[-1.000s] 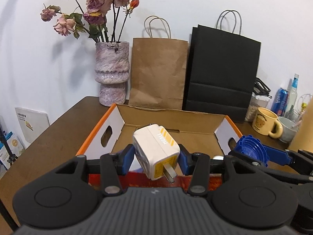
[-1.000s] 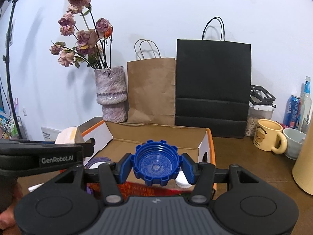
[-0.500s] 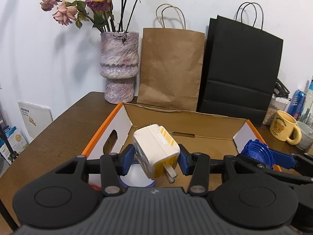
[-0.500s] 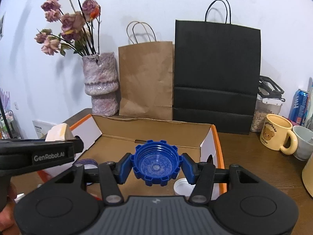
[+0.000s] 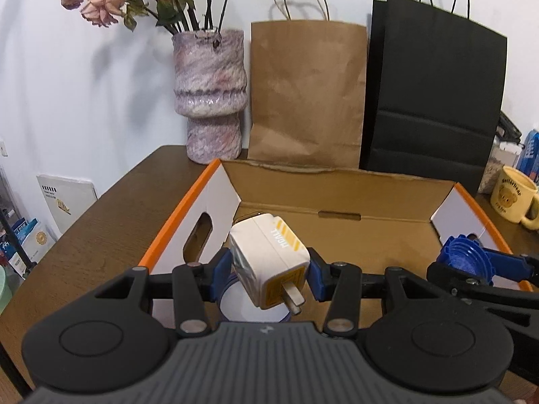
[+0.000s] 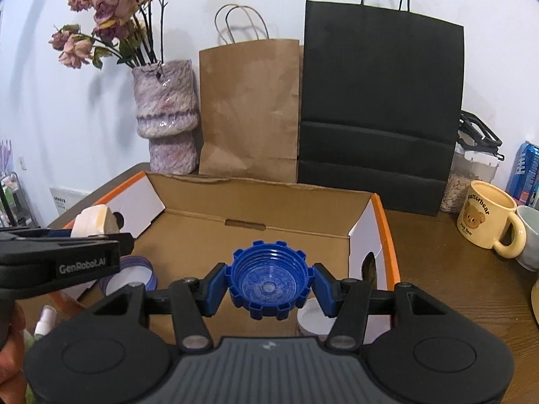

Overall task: Organize rigid objects
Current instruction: 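Carry the plug adapter and blue cap with both tools over the box, then release the plug adapter and blue cap into the box with both tools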

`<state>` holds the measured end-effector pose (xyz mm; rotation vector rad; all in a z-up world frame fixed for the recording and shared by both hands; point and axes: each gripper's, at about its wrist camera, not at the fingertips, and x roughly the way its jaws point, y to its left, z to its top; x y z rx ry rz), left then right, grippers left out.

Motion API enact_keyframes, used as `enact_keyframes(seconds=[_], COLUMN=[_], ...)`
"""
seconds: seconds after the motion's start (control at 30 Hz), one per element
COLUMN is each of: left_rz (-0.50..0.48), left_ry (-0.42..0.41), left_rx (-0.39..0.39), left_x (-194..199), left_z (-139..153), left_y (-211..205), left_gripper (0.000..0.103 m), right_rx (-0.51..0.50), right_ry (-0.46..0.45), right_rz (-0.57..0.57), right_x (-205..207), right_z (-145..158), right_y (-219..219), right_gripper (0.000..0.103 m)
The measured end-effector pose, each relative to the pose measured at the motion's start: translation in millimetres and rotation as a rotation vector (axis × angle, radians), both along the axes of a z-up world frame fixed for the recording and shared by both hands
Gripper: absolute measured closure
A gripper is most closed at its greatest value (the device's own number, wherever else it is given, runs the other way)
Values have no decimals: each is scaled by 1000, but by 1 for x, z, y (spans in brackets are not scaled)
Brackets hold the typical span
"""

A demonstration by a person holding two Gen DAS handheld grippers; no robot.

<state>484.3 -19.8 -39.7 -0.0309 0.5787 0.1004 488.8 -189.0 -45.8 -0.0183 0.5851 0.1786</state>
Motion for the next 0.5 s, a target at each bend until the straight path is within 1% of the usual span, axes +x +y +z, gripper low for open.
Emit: enact_keyframes(seconds=[0.13,0.2,0.23,0.27,0.3,0.33,0.37,0.43,0.47,0.5], left_rz=[-3,4,8,14,23,36,44,50,50,49], left_ry=[10,0,-14,-25,-36,-50,-63,-73,-74,-74], left_rx=[1,2,8,14,18,24,32,36,28,19], left_x=[2,1,0,-1,-3,-4,-5,-7,-7,-7], left_z=[-2,-1,0,2,3,5,7,10,11,11], left_y=[2,3,3,3,3,3,3,4,5,6], left_gripper=[55,54,45,22,13,0,0,0,0,0], right_rx=[-3,-2,-2,-2,0,5,8,9,10,12], right_ry=[7,11,11,12,14,12,8,2,3,3], right_rz=[3,3,-1,-5,-12,-21,-30,-40,-44,-48], right_x=[1,0,0,1,2,2,2,2,2,2], right_z=[-3,-3,-4,-4,-4,-4,-4,-3,-3,-4], right_y=[1,1,0,-1,-1,-2,-4,-5,-6,-7], right_gripper=[50,50,49,43,29,21,9,4,0,0])
